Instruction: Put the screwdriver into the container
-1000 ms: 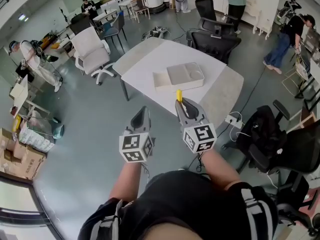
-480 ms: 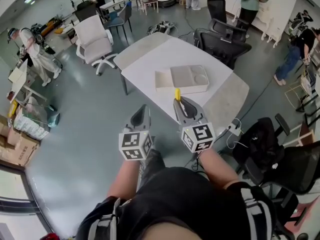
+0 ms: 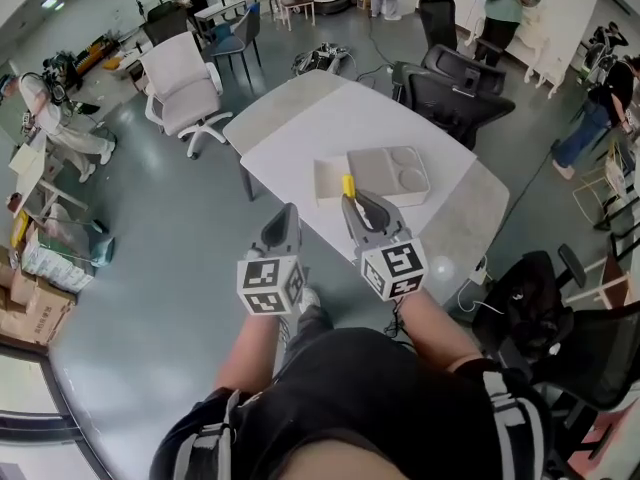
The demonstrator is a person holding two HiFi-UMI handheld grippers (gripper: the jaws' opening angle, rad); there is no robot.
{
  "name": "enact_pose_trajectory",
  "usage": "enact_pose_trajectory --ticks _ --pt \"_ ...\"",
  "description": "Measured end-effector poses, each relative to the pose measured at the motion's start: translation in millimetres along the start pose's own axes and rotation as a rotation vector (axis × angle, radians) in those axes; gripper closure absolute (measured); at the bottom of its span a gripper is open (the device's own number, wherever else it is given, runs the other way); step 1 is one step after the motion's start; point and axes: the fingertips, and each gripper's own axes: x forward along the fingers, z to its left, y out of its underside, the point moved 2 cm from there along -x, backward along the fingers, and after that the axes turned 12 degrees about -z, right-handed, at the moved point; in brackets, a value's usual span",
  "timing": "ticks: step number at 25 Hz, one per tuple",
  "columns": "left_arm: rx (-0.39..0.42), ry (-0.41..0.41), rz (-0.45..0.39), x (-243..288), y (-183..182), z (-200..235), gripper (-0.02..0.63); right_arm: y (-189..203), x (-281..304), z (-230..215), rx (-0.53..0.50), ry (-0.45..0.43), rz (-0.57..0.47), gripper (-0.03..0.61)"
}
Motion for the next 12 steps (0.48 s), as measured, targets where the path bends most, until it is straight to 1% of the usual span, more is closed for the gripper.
enact_pose_trajectory --ticks 7,12 --pt "-0.001 0.062 0.028 94 4 55 0.607 30 95 -40 0.005 0.046 0.029 0.512" --pt "-0.015 0.097 0.05 144 9 93 0.607 55 148 -60 0.018 0.085 0.069 0.512"
